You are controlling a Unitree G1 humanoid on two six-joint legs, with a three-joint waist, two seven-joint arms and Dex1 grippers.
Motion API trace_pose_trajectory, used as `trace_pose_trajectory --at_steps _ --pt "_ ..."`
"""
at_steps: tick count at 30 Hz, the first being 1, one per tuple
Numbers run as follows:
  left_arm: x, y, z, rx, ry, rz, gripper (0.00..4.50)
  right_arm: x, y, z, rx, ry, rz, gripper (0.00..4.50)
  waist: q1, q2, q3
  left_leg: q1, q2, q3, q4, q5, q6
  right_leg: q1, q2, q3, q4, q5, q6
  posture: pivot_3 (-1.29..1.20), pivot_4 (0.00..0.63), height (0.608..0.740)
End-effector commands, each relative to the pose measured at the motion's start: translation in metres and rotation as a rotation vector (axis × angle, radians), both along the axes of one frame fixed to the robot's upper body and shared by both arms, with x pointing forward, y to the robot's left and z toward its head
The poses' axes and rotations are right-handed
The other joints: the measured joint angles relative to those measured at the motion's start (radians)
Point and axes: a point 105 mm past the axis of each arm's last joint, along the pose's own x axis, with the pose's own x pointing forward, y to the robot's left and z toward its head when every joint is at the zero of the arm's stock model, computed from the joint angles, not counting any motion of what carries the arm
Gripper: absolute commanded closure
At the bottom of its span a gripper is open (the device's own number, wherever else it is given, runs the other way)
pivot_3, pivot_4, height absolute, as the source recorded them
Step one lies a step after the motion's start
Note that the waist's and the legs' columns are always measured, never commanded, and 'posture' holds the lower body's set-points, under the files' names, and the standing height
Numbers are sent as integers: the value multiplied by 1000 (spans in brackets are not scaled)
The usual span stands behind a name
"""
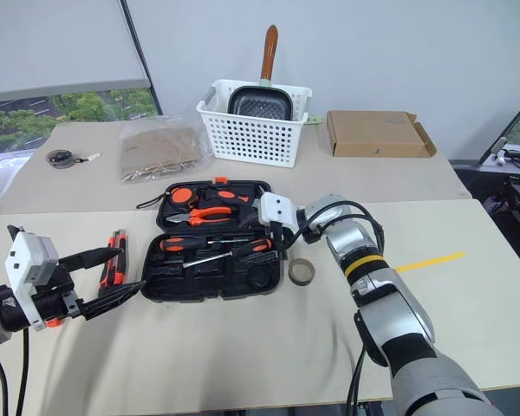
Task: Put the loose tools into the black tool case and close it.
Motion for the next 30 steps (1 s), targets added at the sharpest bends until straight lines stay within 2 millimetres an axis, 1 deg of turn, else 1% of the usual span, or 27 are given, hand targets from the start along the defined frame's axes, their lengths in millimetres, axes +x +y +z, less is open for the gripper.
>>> trace_pose_trajectory --at_steps 1,6,9,12,15,17,18,23,30 --pt "0 -4 9 12 -41 -25 0 0 7 24 83 -65 6 70 0 0 0 0 0 0 0 0 0 0 0 0 0 0 0 0 150 700" --pt "0 -3 8 8 -37 -33 0 -3 16 31 155 -77 -7 70 -1 0 0 0 0 0 0 0 -1 0 0 0 0 0 0 0 150 700" --pt "0 -2 7 10 -32 -35 0 -8 18 30 177 -63 -1 70 0 0 0 0 0 0 0 0 -1 -1 0 0 1 0 0 0 150 700" --pt "0 0 7 12 -29 -34 0 -10 19 25 179 -55 -7 765 1 0 0 0 0 0 0 0 -1 0 0 0 0 0 0 0 150 700" --pt "0 3 6 15 -23 -29 0 -11 18 19 154 -60 -18 1800 0 0 0 0 0 0 0 0 -1 0 0 0 1 -1 1 0 150 700" --pt "1 5 4 24 -16 -27 0 -12 18 15 147 -64 -22 2593 0 0 0 0 0 0 0 1 -1 -1 0 0 1 -1 2 0 150 700" --pt "1 5 3 27 -15 -27 0 -11 19 15 149 -66 -30 2861 0 0 0 0 0 0 0 1 -1 -1 0 0 1 -1 2 0 150 700" --pt "2 5 4 23 -15 -35 0 -14 23 12 174 -54 -36 2861 0 0 0 0 0 0 0 1 -1 -1 0 0 1 -1 2 0 150 700" --pt "4 5 3 21 -12 -42 0 -11 22 -10 146 -24 -83 2861 0 0 0 0 1 0 0 1 -1 -1 0 0 1 -1 2 0 150 700"
